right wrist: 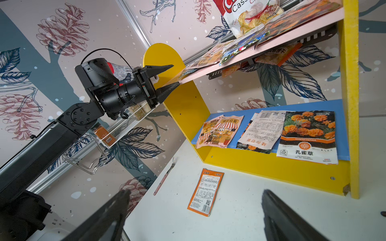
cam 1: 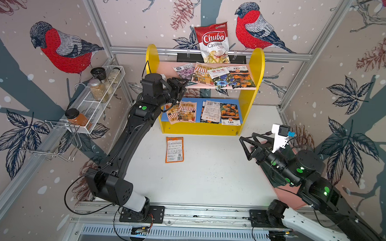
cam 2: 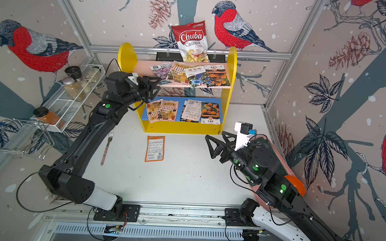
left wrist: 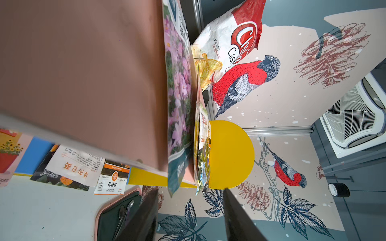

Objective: Take the seed bag off the shelf
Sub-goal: Pick up the seed packet from the shelf.

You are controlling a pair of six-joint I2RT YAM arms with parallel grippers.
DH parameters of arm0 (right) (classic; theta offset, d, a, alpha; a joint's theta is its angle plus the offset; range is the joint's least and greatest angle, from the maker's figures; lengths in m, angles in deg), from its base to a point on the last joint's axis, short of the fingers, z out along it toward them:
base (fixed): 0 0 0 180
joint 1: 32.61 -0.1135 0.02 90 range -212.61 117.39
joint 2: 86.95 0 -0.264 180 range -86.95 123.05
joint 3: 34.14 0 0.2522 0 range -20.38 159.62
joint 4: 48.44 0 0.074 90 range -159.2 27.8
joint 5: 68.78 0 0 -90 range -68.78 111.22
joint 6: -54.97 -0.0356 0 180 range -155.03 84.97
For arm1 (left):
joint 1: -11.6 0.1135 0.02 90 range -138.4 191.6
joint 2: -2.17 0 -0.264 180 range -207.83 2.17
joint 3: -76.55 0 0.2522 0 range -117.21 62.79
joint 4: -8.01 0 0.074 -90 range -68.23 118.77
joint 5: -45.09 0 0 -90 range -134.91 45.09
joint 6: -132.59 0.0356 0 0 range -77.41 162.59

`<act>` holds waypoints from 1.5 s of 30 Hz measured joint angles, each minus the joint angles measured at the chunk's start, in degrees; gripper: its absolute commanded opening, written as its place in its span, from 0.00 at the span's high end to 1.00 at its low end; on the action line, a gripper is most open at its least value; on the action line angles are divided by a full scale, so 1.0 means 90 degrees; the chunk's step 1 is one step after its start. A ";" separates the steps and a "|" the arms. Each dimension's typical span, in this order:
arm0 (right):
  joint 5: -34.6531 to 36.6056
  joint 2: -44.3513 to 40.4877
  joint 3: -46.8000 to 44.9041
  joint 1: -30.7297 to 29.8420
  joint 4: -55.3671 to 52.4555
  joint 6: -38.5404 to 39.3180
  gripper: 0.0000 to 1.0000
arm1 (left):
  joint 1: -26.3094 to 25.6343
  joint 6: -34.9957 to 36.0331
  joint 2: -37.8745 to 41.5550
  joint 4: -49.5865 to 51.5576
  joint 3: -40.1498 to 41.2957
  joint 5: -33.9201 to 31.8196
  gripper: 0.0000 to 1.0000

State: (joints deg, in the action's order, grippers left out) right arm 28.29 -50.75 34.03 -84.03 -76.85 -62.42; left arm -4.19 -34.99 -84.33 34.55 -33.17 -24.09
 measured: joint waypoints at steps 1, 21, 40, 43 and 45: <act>0.0005 0.0000 0.0000 0.0000 -0.0002 0.0000 0.00 | -0.0005 0.0002 -0.0024 0.0000 -0.0029 0.0000 0.52; 0.0063 -0.0066 -0.0032 0.0000 -0.0007 0.0002 0.00 | -0.0083 0.0007 -0.0265 -0.0019 -0.0221 -0.0182 0.62; 0.0117 -0.0119 -0.0097 0.0000 -0.0024 0.0002 0.00 | -0.0109 0.0058 -0.0396 -0.0046 -0.0257 -0.0481 0.84; 0.0117 -0.0126 -0.0107 0.0000 -0.0024 0.0002 0.00 | -0.0112 0.0061 -0.0403 -0.0044 -0.0265 -0.0483 0.89; 0.0119 -0.0131 -0.0109 0.0000 -0.0024 0.0002 0.00 | -0.0112 0.0061 -0.0408 -0.0036 -0.0272 -0.0486 0.93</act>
State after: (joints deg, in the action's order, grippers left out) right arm 29.36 -51.93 33.05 -84.03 -77.07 -62.40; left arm -5.20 -34.45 -88.01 34.22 -35.62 -28.46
